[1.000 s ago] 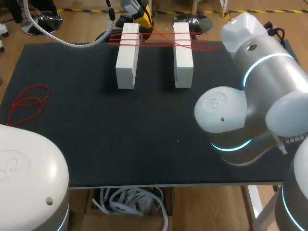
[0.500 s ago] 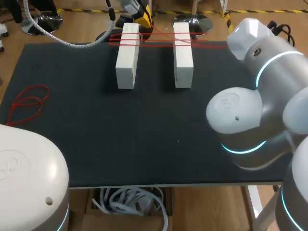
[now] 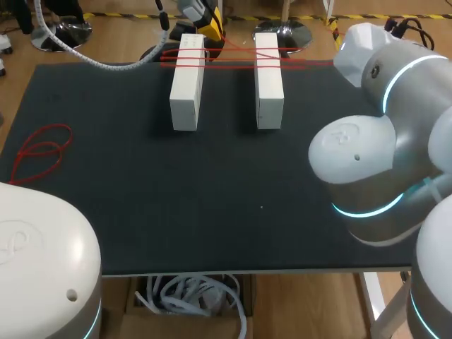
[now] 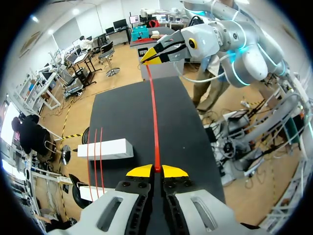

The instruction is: Grab the tape and strap the tape.

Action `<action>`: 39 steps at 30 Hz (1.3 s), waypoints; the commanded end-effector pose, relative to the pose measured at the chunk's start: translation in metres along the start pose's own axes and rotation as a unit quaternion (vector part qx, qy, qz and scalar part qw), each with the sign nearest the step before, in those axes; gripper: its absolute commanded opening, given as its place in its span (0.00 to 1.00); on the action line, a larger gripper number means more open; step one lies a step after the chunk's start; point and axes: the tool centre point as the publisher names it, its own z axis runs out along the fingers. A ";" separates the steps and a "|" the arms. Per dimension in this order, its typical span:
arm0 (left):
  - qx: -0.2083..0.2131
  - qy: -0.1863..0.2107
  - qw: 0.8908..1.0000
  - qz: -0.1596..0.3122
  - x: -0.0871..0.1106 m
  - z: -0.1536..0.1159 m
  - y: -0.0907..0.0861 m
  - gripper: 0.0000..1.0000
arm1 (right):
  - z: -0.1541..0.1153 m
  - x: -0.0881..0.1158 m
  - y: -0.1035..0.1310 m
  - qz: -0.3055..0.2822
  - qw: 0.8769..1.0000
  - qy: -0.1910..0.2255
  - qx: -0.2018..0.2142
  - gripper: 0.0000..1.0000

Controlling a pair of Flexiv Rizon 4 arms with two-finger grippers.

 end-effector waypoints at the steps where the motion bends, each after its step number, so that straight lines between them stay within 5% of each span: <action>1: -0.002 0.000 1.000 -0.001 0.000 -0.001 0.000 0.00 | -0.001 -0.005 0.004 -0.001 1.000 0.031 0.005 0.00; 20: -0.002 0.000 1.000 -0.001 0.000 -0.001 0.000 0.00 | -0.001 -0.005 0.004 -0.001 1.000 0.031 0.005 0.00; 23: -0.002 0.000 1.000 -0.001 0.000 -0.001 0.000 0.00 | 0.007 -0.003 0.013 -0.106 0.994 -0.006 0.039 0.00; 26: -0.002 0.000 1.000 -0.001 0.000 -0.001 0.000 0.00 | 0.020 0.003 0.017 -0.147 0.987 -0.032 0.049 0.00; 39: -0.002 0.000 1.000 -0.001 0.000 -0.001 0.000 0.00 | 0.042 0.011 0.054 -0.159 0.980 -0.115 0.020 0.00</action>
